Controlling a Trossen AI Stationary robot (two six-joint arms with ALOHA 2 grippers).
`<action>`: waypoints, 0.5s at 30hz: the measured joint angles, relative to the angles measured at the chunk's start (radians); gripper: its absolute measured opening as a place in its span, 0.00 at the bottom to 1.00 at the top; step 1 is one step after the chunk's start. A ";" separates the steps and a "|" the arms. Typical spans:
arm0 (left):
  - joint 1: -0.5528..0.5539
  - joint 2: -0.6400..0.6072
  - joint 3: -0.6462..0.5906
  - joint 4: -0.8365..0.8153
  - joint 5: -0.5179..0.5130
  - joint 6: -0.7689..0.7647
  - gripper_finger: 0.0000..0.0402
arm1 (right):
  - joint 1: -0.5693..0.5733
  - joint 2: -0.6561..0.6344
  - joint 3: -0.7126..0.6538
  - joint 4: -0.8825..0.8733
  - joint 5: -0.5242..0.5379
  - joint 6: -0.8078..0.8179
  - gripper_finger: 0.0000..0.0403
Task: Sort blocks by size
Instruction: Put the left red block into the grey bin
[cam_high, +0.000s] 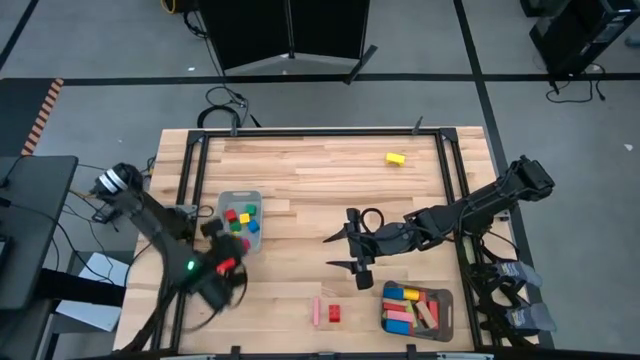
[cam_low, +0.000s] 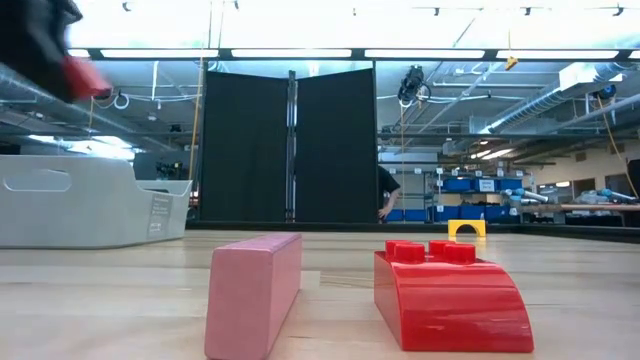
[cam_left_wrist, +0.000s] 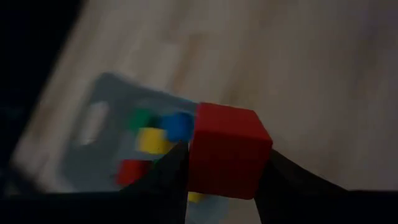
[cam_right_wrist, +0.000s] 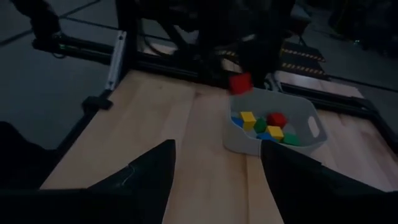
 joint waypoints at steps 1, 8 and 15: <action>0.034 -0.021 -0.013 -0.030 -0.013 -0.040 0.35 | 0.000 0.000 0.000 0.000 0.012 0.004 0.62; 0.303 -0.212 -0.196 0.060 0.009 -0.015 0.35 | 0.002 0.000 0.000 0.000 0.018 0.036 0.61; 0.559 -0.400 -0.432 0.385 0.170 0.200 0.38 | 0.018 -0.001 0.000 0.013 0.019 0.047 0.61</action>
